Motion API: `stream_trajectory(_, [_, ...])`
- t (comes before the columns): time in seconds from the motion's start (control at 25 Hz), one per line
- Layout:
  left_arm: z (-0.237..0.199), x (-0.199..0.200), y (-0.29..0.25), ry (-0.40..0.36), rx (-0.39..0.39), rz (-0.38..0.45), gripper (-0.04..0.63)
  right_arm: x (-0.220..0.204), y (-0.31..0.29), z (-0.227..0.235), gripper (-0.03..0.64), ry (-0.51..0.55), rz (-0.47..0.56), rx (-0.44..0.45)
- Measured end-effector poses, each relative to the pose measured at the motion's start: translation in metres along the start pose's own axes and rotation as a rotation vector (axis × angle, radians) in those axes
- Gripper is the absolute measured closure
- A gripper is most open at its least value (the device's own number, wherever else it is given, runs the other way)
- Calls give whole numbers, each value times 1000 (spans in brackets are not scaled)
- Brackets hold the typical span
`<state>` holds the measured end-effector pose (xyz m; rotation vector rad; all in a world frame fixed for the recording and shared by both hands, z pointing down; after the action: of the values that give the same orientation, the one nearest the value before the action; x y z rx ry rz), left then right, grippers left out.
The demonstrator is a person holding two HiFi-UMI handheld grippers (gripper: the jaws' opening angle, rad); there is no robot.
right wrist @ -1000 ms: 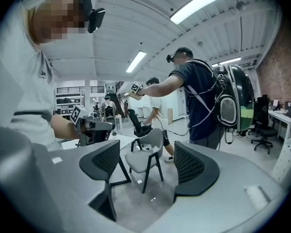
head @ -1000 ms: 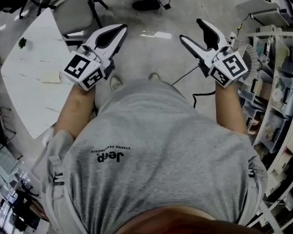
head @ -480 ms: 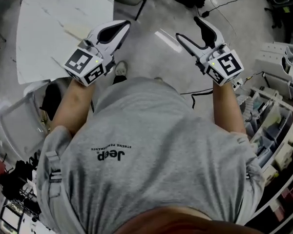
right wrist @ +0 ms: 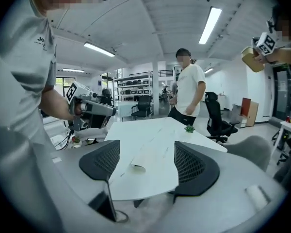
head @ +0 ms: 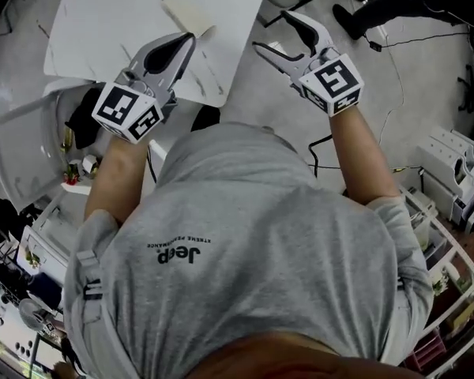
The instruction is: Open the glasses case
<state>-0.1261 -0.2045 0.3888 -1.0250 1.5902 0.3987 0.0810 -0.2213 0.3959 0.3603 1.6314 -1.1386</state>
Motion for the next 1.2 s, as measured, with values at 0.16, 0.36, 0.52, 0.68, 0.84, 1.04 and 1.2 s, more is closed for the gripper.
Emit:
stream_trajectory(0.16, [-32, -13, 19, 21, 53, -7, 546, -3, -64, -17, 288, 50, -48, 43])
stream_trajectory(0.36, [-61, -29, 32, 49, 81, -11, 546, -21, -130, -35, 288, 86, -130, 70])
stream_trajectory(0.52, [-77, -39, 40, 65, 86, -19, 546, -39, -172, -42, 288, 103, -194, 56])
stream_trajectory(0.68, [-84, -45, 43, 79, 88, -33, 546, -62, -202, -47, 288, 149, -250, 23])
stream_trajectory(0.84, [-85, -50, 44, 88, 86, -40, 546, -82, -221, -52, 288, 221, -315, 17])
stream_trajectory(1.04, [-90, -57, 46, 99, 81, -50, 546, -96, -236, -56, 288, 285, -362, 8])
stream_trajectory(1.2, [-94, -59, 47, 105, 78, -52, 546, -105, -241, -54, 290, 299, -385, -4])
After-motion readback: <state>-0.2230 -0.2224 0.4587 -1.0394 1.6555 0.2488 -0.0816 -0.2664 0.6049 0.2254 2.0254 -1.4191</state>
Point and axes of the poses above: the fingertips, and each gripper's own axes: y backward along the fingers, z to its right, x out of its top, the point moved 5 cm from there along y, backward along the fingers, and after that the axes turned 7 degrees about -z, right-handed, at the moved point
